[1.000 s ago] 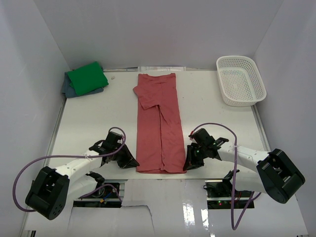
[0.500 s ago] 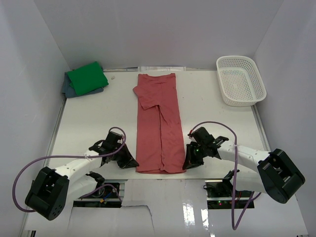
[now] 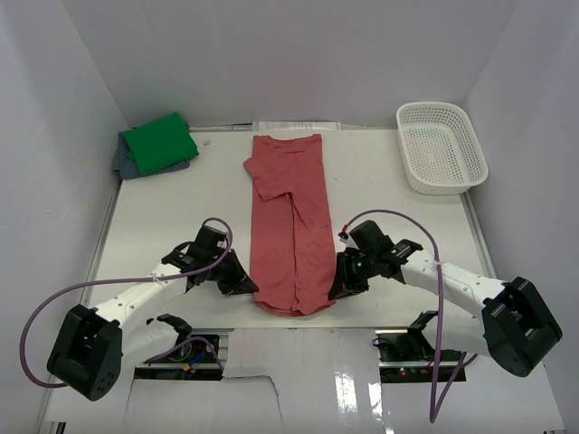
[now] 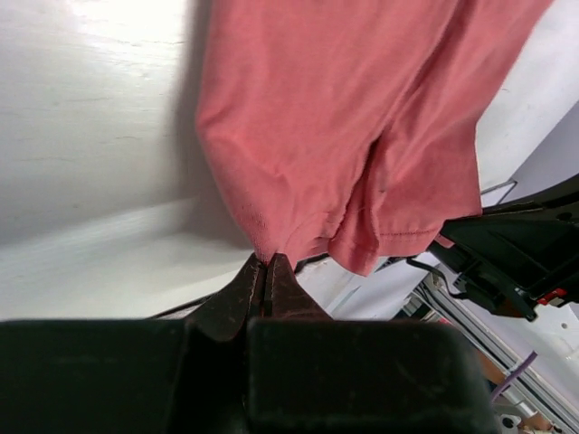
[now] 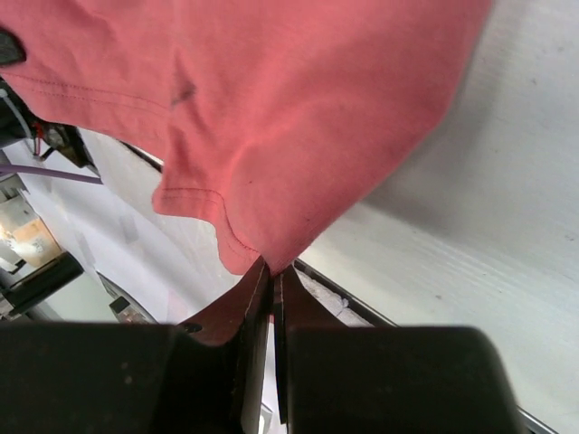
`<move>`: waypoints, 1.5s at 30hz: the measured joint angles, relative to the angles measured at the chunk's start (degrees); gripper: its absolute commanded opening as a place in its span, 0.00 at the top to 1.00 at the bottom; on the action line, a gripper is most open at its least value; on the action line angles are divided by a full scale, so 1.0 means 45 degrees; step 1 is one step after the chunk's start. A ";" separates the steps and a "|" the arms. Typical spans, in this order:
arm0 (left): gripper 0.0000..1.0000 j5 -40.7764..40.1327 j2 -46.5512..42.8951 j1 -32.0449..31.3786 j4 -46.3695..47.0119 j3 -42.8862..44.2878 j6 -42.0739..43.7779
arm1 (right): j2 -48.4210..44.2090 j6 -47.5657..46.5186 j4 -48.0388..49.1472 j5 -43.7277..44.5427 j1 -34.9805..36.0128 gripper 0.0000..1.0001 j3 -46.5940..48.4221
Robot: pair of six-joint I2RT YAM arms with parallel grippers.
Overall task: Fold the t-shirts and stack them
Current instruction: Grab the bottom of the folded rectangular tshirt with both arms, then fold the folded rectangular tshirt in 1/3 of the way
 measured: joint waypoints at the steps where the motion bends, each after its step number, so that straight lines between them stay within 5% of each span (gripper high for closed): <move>1: 1.00 0.0034 0.0019 0.0000 -0.0058 0.0180 -0.0005 | 0.0005 -0.0029 -0.0063 -0.0015 -0.0005 0.92 0.0155; 13: 1.00 0.0000 0.1239 0.0126 -0.0622 0.2341 0.0019 | 0.0831 -0.1146 -0.1141 -0.0112 -0.0801 0.92 0.3075; 20: 1.00 -0.0136 0.2341 0.1758 -0.1030 0.4833 0.0962 | 0.1821 -0.2089 -0.1826 -0.0087 -0.1758 0.92 0.5265; 34: 1.00 -0.0398 0.7674 0.3288 -0.1282 1.0637 0.3026 | 0.6096 -0.3803 -0.2812 -0.0131 -0.3395 0.92 1.0278; 45: 1.00 -0.0461 0.9860 0.3293 -0.1243 1.2186 0.3206 | 0.9136 -0.4483 -0.3444 -0.0131 -0.3614 0.92 1.3415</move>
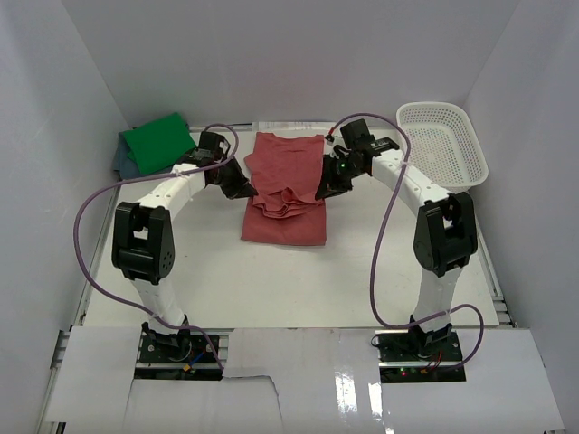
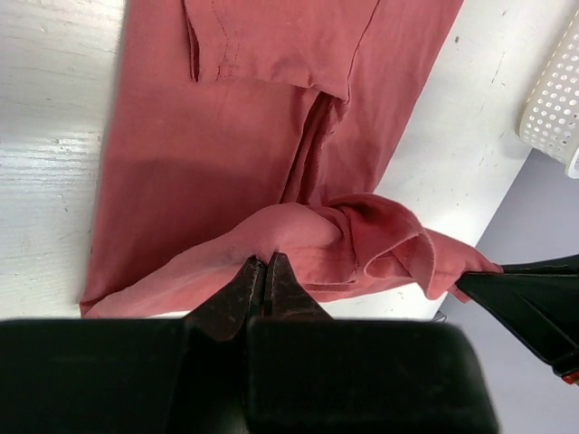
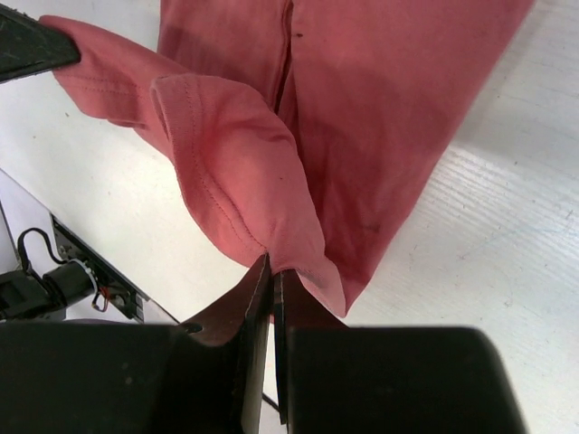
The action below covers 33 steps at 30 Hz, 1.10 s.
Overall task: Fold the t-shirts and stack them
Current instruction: Fold the folded rectangular tshirt in 1/3 of the way
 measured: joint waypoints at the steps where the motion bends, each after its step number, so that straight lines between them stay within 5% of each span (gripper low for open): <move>1: 1.00 -0.0024 0.0039 0.0000 0.0005 0.0034 -0.0010 | 0.0170 -0.0039 -0.0092 -0.0005 -0.0010 0.92 0.0146; 33: 1.00 -0.0049 0.0918 0.0544 0.0578 0.0432 -0.0131 | 0.2681 -0.0262 -0.0573 -0.0165 -0.0262 0.92 0.2749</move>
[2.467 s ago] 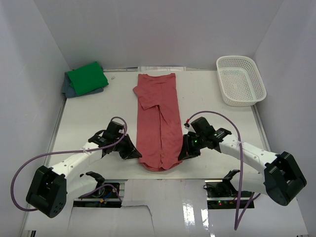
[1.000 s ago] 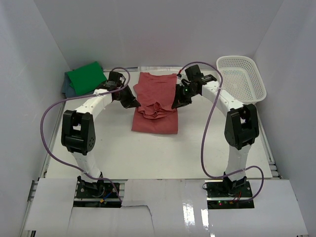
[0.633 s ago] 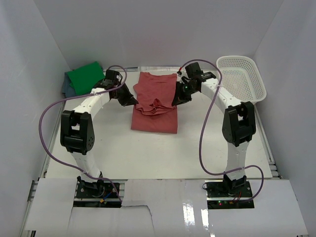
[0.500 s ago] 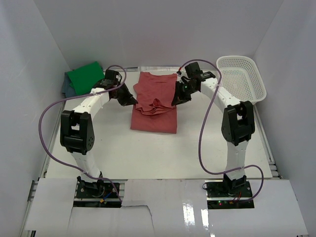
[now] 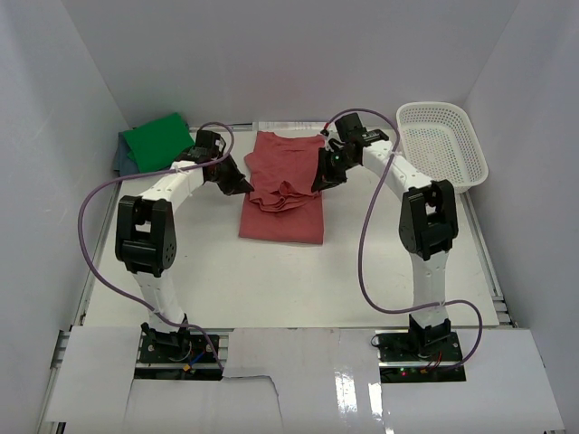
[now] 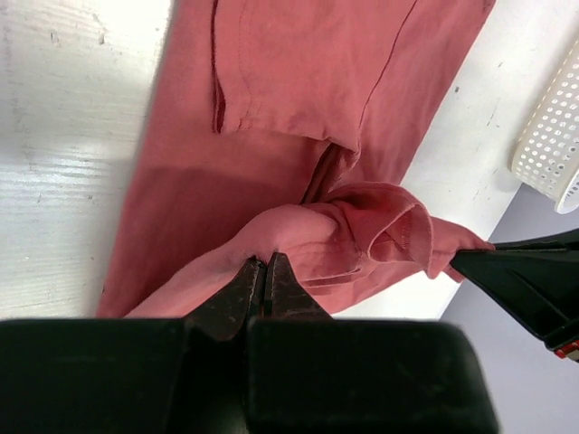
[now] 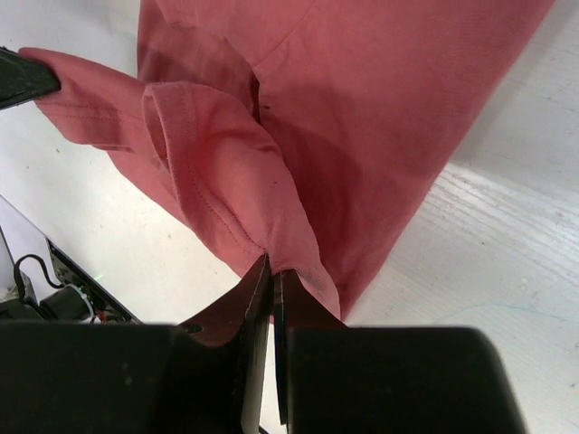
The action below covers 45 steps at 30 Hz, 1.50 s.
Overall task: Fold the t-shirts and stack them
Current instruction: Fold the folded rectangular tshirt in 1/3 of the way
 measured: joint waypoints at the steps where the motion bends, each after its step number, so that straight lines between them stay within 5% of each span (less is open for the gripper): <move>1: 1.00 -0.0019 0.0005 0.0000 -0.0005 0.0058 0.0005 | 0.0087 0.0000 0.0000 -0.0015 -0.0010 0.92 0.0102; 26: 1.00 -0.0219 0.1496 0.0097 0.0811 0.0500 -0.0374 | 0.2569 0.0083 0.0272 -0.0019 -0.0627 0.92 0.1331; 30: 1.00 -0.0306 0.1496 0.0097 0.0957 0.0500 -0.0539 | 0.2569 0.0180 0.0583 -0.0019 -0.0685 0.81 0.1350; 35: 0.61 -0.0359 0.1496 0.0097 0.1132 0.0500 -0.0665 | 0.2569 0.0403 0.0981 0.0024 -0.0767 0.64 0.1355; 38: 0.51 -0.0408 0.1496 0.0131 0.1292 0.0500 -0.0860 | 0.2565 0.0500 0.1287 0.0068 -0.0816 0.61 0.1375; 45: 0.47 -0.0403 0.1491 0.0393 0.1486 0.1010 -0.1365 | 0.2001 0.0986 0.2846 -0.0180 -0.0884 0.60 0.1044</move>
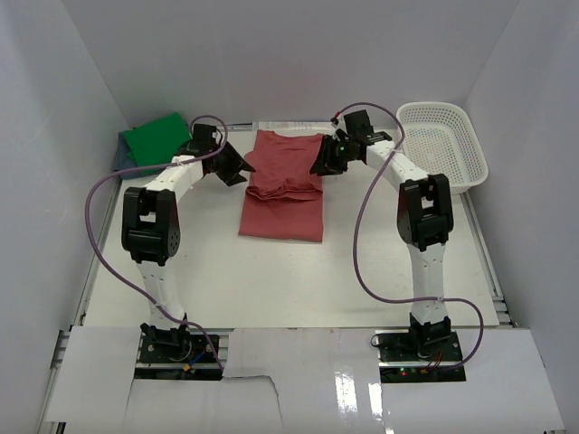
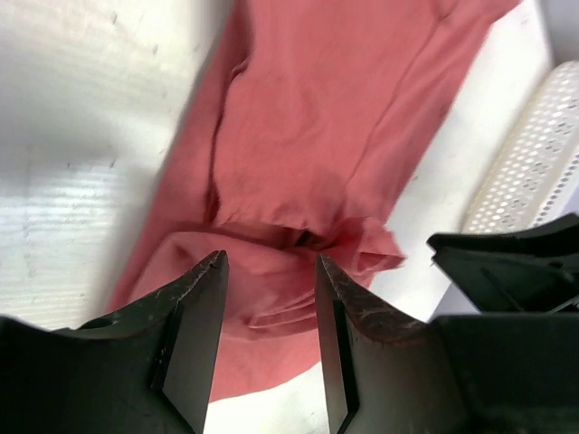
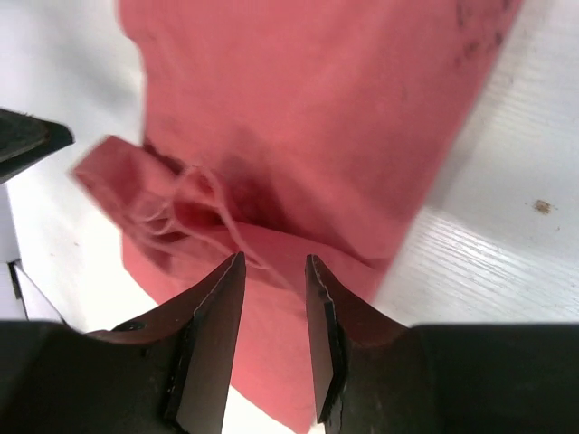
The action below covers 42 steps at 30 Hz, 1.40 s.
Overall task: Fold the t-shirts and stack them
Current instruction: Fold the folded rectangular tshirt in 1/3 of the way
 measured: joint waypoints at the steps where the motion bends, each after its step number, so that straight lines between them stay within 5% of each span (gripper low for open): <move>1: 0.47 0.0010 0.0000 0.0058 0.0015 0.0214 -0.0102 | -0.0306 0.0131 0.0364 -0.0049 -0.0010 0.60 -0.0282; 8: 0.47 0.0053 -0.0379 0.0573 0.0461 0.0826 -0.0423 | -0.4002 0.1311 0.4702 -0.0413 -0.0170 0.60 -0.5241; 14: 0.50 0.0505 -0.2225 0.0607 0.1282 -0.1064 0.0287 | -0.4643 0.1870 0.6722 -0.1923 -0.0063 0.63 -0.6343; 18: 0.53 0.1433 -0.3959 -0.0005 0.1846 -0.3279 0.0928 | -0.4561 0.2375 0.7660 -0.2744 0.0457 0.81 -0.7587; 20: 0.54 0.2089 -0.4571 -0.0330 0.2414 -0.4600 0.1151 | -0.4318 0.2550 0.7757 -0.2948 0.0797 0.92 -0.7844; 28: 0.51 0.3143 -0.4716 -0.0899 0.3259 -0.7907 0.1685 | -0.3381 0.3172 0.8495 -0.3065 0.2040 0.92 -0.7898; 42: 0.60 0.3638 -0.3045 -0.1841 0.5751 -0.8330 0.1710 | -0.1758 0.3871 0.9384 -0.2521 0.2880 0.92 -0.7888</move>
